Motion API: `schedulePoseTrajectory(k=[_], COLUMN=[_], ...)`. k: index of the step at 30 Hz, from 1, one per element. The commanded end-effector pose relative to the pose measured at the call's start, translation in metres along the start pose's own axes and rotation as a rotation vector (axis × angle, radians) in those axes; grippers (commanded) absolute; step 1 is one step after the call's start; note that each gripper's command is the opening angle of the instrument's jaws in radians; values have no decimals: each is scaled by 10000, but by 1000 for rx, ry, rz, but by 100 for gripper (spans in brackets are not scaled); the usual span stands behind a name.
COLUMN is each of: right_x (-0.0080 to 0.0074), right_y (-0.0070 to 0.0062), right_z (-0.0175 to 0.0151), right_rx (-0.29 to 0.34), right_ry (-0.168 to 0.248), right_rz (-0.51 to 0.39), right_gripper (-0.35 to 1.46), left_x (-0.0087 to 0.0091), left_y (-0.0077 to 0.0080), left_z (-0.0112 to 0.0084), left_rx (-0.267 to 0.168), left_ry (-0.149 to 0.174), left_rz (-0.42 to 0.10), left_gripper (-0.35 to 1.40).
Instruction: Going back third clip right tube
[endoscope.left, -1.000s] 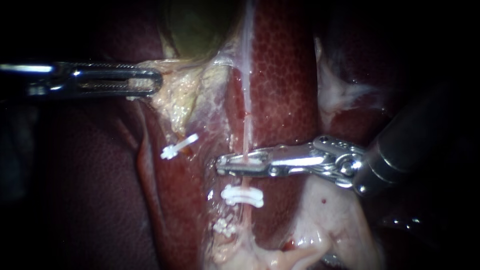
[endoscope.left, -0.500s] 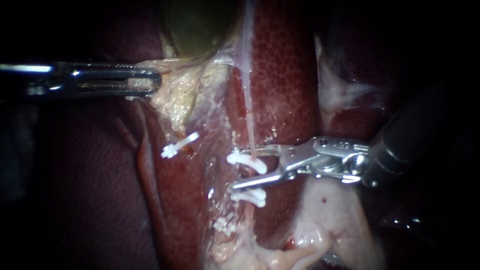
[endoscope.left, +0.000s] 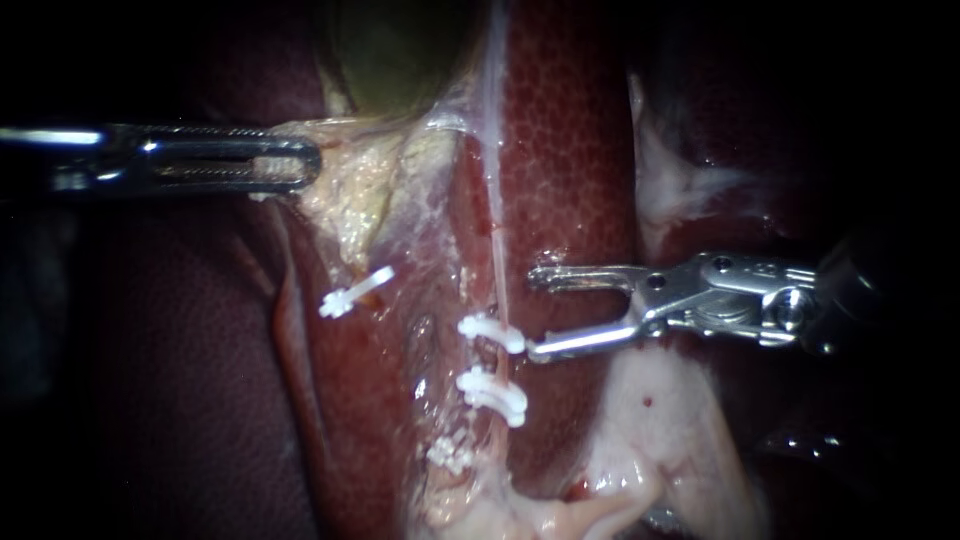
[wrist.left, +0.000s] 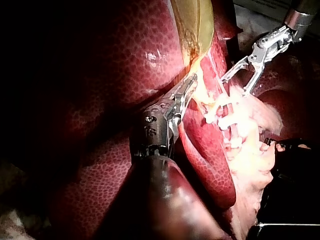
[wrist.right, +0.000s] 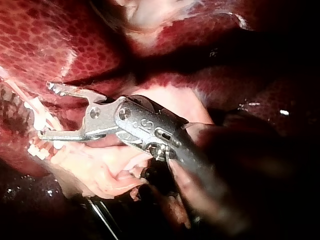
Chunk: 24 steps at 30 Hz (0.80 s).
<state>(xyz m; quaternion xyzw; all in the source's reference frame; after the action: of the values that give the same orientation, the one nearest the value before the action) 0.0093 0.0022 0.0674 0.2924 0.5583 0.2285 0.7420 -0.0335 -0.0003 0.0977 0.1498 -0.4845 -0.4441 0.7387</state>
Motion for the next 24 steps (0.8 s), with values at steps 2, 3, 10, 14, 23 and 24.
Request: schedulePoseTrajectory(k=[2,3,10,14,23,24], right_x=[4,8,39,49,50,50], right_y=[-3,-6,-26,-34,-36,-36], right_z=[-8,-12,-35,-41,-42,-42], right_rx=[4,8,22,26,24,24], right_ry=[4,9,23,22,21,21], right_rz=[-16,-26,-85,-104,-127,-127], right_gripper=[60,60,60,60,60,60], left_x=[0,0,1,7,32,36], left_y=[0,0,0,0,6,6], left_z=[0,0,1,7,33,37], left_rx=[0,0,-1,-5,-7,-4], left_ry=[0,0,0,-3,7,10], left_rz=[0,0,0,3,19,27], left_gripper=[-11,-11,-11,-10,-8,-8])
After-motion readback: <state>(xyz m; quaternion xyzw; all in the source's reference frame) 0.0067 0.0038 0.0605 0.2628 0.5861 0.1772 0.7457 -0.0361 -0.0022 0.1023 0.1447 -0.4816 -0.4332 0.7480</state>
